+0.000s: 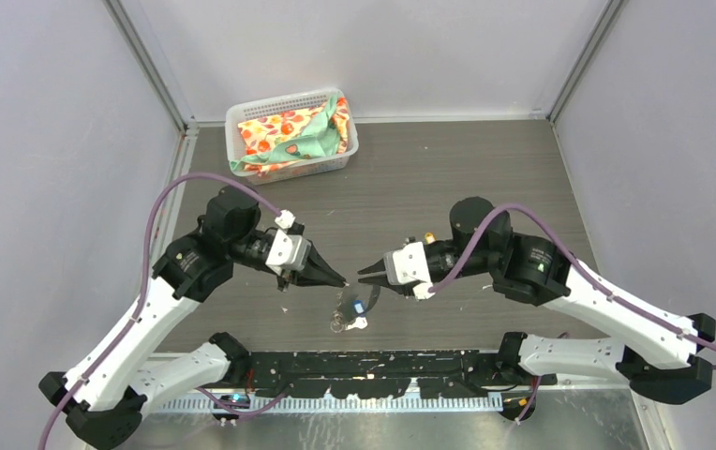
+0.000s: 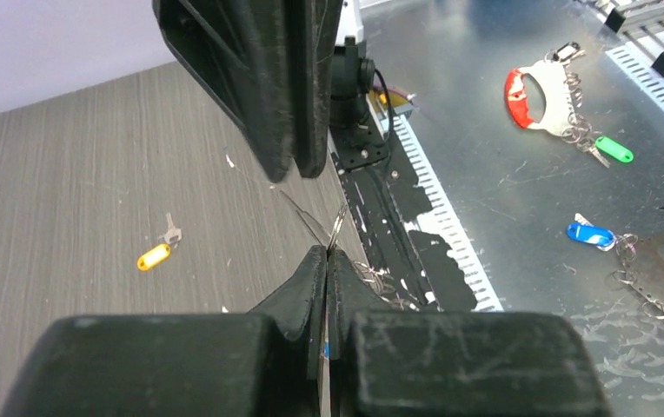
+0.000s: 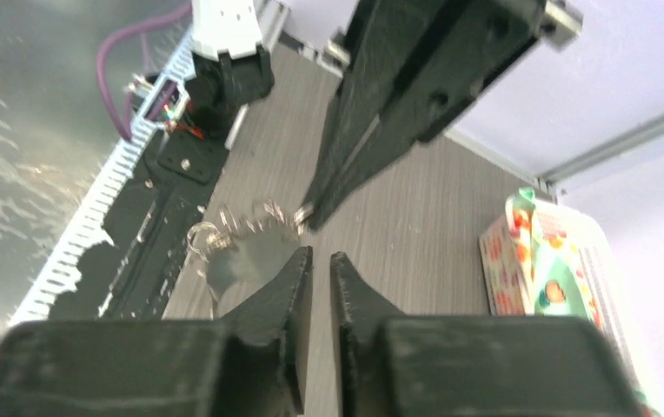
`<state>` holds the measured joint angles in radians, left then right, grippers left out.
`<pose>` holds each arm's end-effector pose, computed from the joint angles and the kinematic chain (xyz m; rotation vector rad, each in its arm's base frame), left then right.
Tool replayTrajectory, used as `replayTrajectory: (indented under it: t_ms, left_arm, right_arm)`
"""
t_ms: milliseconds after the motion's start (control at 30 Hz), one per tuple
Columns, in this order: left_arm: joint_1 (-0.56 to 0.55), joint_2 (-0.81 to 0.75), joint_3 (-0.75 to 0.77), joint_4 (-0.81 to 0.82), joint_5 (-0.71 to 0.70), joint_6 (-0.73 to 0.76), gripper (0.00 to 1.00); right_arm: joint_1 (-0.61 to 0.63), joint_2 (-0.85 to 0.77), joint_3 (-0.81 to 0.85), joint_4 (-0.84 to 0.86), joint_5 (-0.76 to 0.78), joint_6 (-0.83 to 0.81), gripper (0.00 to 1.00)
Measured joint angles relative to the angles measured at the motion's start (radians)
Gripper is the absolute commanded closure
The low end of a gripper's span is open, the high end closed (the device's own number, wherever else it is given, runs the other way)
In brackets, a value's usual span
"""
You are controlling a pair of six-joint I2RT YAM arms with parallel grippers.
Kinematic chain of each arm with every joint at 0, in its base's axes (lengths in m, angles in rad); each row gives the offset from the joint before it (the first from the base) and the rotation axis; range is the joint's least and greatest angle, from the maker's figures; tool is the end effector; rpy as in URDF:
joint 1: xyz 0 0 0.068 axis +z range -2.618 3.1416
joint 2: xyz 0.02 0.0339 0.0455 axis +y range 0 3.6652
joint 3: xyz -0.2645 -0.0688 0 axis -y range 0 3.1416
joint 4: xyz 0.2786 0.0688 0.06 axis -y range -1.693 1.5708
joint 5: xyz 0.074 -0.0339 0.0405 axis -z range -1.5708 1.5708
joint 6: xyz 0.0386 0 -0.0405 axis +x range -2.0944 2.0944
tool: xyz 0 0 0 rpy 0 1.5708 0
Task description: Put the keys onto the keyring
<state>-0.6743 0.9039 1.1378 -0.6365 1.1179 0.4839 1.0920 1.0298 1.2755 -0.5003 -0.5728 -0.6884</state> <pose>0.1323 -0.1502 0.4087 1.5812 1.0809 -1.2133 0.0931 0.2248 0.4394 -1.6677 0.8195 0.8035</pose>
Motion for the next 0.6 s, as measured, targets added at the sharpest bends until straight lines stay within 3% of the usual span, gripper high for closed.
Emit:
replayTrajectory:
  t_ms: [100,133,167,433,533,600]
  left_arm:
    - [0.014,-0.031,-0.031,-0.028,-0.027,0.016,1.00]
    - [0.026,-0.043,-0.047,-0.035,-0.028,0.019,1.00]
    - [0.048,-0.058,-0.071,-0.036,-0.027,0.018,1.00]
    - [0.378,-0.078,-0.177,-0.116,0.038,0.063,1.00]
    - [0.433,-0.058,-0.159,-0.244,0.070,0.198,1.00]
    - [0.439,-0.053,-0.140,-0.349,0.088,0.296,1.00]
  right_arm:
    - [0.000,-0.068,-0.103,0.028,0.079,0.092,0.44]
    - [0.000,-0.094,-0.148,0.045,0.113,0.137,0.20]
    - [0.000,-0.113,-0.184,0.054,0.145,0.177,0.03]
    - [0.000,-0.181,-0.503,0.220,0.397,0.498,0.00]
    - [-0.004,-0.101,-0.563,0.301,0.441,0.572,0.02]
    - [-0.008,-0.031,-0.576,0.342,0.450,0.605,0.07]
